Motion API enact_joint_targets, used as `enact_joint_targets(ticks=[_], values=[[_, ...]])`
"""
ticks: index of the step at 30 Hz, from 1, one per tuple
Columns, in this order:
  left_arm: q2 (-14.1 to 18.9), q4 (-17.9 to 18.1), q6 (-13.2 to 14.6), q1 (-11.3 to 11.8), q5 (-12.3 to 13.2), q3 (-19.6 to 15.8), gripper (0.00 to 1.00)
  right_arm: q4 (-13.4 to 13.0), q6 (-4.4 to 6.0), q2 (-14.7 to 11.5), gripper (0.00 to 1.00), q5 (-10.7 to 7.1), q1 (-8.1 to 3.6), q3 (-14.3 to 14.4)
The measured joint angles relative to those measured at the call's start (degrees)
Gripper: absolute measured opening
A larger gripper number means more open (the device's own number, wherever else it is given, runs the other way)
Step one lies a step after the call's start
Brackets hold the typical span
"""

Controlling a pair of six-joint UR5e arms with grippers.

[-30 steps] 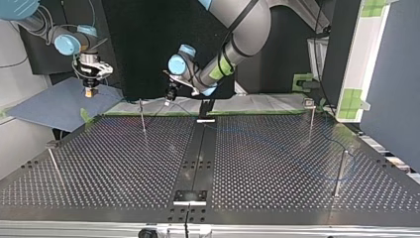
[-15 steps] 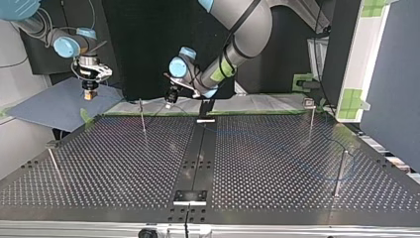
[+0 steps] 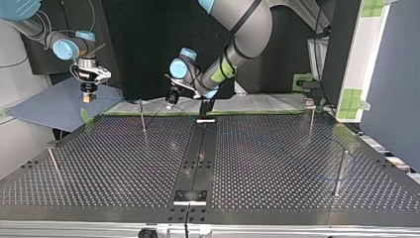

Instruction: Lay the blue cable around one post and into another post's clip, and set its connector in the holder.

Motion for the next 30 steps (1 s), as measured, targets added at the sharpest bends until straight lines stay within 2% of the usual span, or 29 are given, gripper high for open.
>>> enact_joint_targets(ticks=[17, 30], values=[[-0.48, -0.88, -0.02, 0.65, 0.07, 1.60, 0.00, 0.22, 0.34, 0.42, 0.00, -0.01, 0.09, -1.19], [-0.44, -1.40, 0.01, 1.01, 0.08, 2.02, 0.00, 1.80, 0.19, 0.53, 0.00, -0.03, 0.29, -2.47]])
